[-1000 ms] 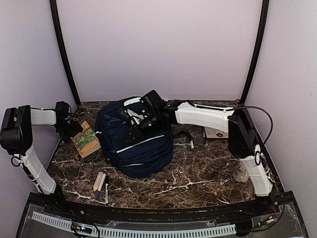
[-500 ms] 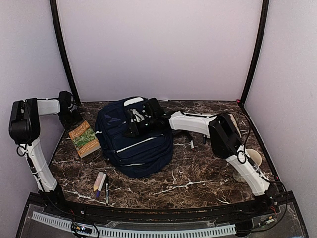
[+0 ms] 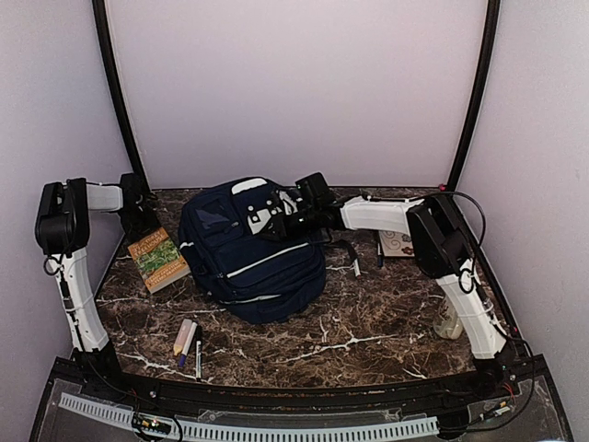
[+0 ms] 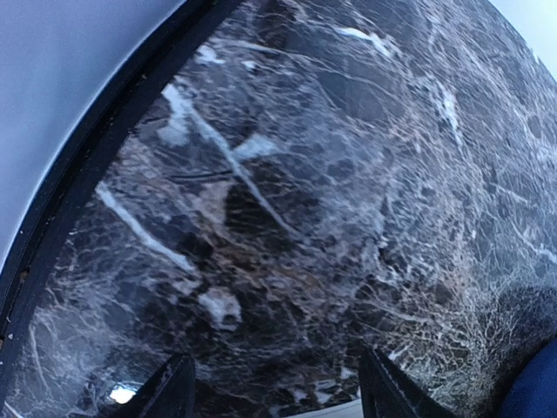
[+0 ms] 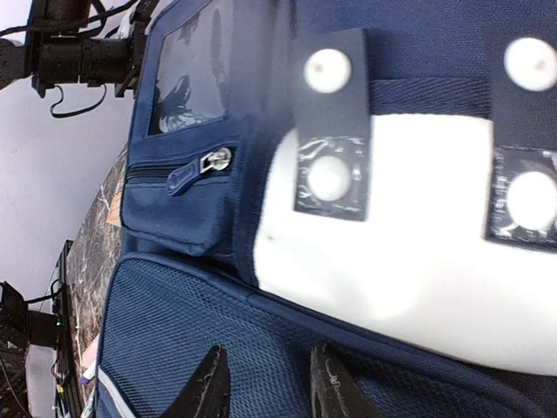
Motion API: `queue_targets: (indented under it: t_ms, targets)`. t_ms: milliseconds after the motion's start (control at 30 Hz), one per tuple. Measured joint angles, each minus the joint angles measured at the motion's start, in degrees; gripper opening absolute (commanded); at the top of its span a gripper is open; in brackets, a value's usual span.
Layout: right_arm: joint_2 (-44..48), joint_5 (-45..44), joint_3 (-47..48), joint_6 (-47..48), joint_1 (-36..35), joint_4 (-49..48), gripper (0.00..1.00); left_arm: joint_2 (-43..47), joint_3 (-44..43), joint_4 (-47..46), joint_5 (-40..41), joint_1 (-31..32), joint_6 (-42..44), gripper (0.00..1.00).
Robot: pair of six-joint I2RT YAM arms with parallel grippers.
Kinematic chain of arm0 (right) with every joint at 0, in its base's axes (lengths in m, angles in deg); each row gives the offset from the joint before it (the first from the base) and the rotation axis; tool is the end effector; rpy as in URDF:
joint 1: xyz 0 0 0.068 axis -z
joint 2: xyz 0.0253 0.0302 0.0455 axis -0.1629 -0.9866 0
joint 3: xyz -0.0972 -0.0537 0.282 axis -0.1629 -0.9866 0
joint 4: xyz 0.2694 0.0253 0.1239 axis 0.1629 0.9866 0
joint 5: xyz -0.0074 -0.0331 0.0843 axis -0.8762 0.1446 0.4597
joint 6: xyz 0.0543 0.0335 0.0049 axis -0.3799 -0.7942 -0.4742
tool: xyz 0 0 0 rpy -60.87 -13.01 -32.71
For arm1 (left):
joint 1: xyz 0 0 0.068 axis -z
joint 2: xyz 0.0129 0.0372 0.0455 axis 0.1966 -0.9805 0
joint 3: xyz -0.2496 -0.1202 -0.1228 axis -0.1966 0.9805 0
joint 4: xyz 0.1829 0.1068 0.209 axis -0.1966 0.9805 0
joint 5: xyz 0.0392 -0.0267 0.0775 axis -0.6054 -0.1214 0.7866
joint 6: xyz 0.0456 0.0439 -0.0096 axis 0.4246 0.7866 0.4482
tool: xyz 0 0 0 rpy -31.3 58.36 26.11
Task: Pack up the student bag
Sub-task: Move the book to the center of the board, then pick up the book from the center of the board.
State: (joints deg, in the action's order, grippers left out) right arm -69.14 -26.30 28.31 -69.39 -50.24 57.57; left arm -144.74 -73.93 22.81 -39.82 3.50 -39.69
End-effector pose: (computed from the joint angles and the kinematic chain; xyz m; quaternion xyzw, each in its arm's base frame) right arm 0.4564 0.4291 0.1500 -0.2542 0.8275 0.4368 0.2445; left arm 0.4963 0.0715 0.1465 -0.3111 0.9024 -0.0248 0.2970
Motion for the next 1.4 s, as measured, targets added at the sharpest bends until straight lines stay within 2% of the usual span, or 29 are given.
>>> queue_targets:
  t_ms: [100,367,600,733,833,933,1033,1167,1267,1400]
  targets:
    - [1.1,-0.8,-2.0,0.0,1.3,-0.5,0.33,-0.2,0.0,-0.3,0.2,1.7,1.2,0.67]
    - [4.5,-2.7,-8.8,0.2,6.6,-1.1,0.32,0.5,1.4,-0.1,1.4,11.1,1.4,0.67]
    - [10.4,-3.6,-14.0,2.0,7.2,1.2,0.36,10.8,14.6,0.7,0.0,13.2,-2.4,0.67]
    - [14.6,-5.6,-16.0,5.1,4.2,3.5,0.4,17.9,23.1,2.2,-1.9,13.6,-3.7,0.69]
    - [16.9,-6.0,-16.3,7.3,0.3,4.2,0.45,22.1,27.3,3.3,-2.7,13.6,-3.4,0.74]
    - [17.4,-5.6,-15.4,9.6,-3.6,5.4,0.49,25.1,28.0,5.6,-1.8,13.5,-3.0,0.81]
    - [16.5,-4.1,-13.0,11.3,-7.3,7.6,0.5,30.2,28.0,7.8,-0.9,12.4,-3.1,0.84]
    - [13.6,-1.5,-8.1,12.3,-11.5,9.3,0.51,37.4,29.2,10.4,-2.6,6.7,-3.1,0.86]
    - [9.5,0.2,-3.3,12.3,-13.6,10.6,0.53,40.7,33.1,12.0,-4.2,2.0,-3.1,0.87]
    - [2.3,3.0,3.2,11.2,-15.5,12.1,0.54,43.8,39.3,14.5,-7.9,-0.3,-4.1,0.87]
